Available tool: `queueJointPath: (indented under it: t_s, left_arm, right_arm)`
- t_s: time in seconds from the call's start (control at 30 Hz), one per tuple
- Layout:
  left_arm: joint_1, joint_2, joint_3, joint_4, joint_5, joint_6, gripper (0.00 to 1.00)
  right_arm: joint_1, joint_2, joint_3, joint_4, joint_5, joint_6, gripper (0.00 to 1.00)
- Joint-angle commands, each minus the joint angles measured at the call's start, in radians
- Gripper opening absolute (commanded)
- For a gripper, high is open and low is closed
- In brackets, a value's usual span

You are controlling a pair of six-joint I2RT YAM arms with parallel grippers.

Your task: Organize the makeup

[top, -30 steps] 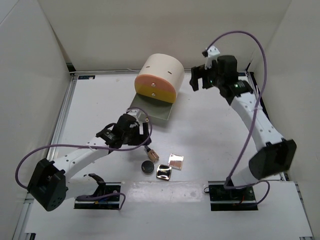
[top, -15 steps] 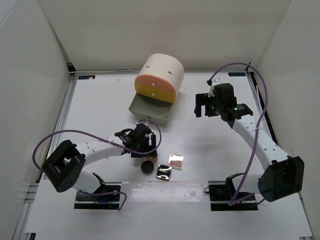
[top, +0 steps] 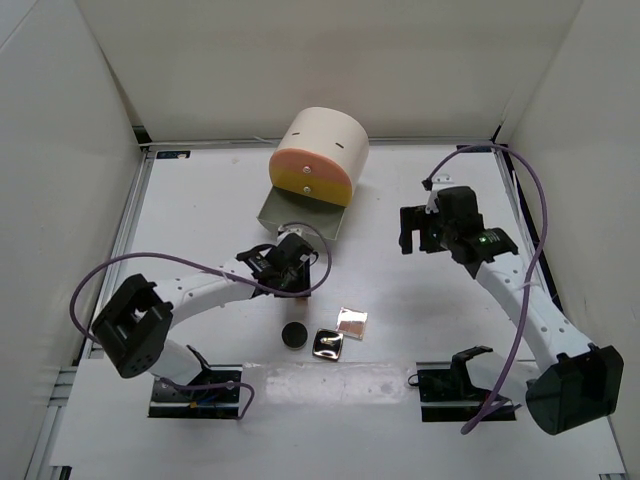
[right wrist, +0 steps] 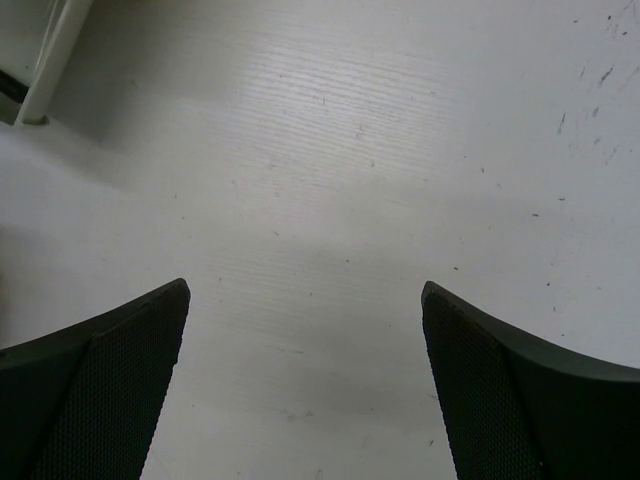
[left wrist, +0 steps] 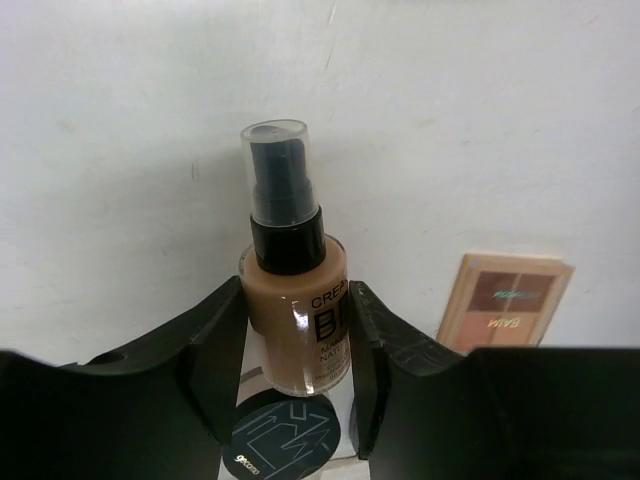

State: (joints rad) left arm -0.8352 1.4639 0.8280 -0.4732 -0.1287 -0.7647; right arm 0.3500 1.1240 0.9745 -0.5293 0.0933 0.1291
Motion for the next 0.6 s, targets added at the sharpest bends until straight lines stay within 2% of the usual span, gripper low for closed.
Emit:
queueJointPath:
  t_s: [0.0,0.1,0.27,0.47,0.57]
  left_arm:
    - [-0.005,-0.095,0.111,-0.042,-0.150,0.100,0.09]
    - [0.016,-0.132,0.193,-0.039,-0.279,0.145,0.10]
    - [0.154,-0.059,0.299,0.129,-0.302,0.130,0.14]
    - [0.243,0.144,0.442,0.169,-0.235,0.084,0.13]
    - [0.269,0.211,0.473,0.197,-0.181,0.064,0.17]
  right_arm:
    - [0.012,-0.056,-0.026,0.003,-0.114,-0.092,0.98]
    - [0.024,-0.084,-0.057,-0.005,-0.228,-0.189,0.98]
    - [0.088,-0.081,-0.097,0.002,-0.348,-0.275,0.98]
    - [0.159,-0.017,-0.102,-0.058,-0.333,-0.336,0.97]
    - [0.220,0.011,-0.118,-0.060,-0.305,-0.329,0.97]
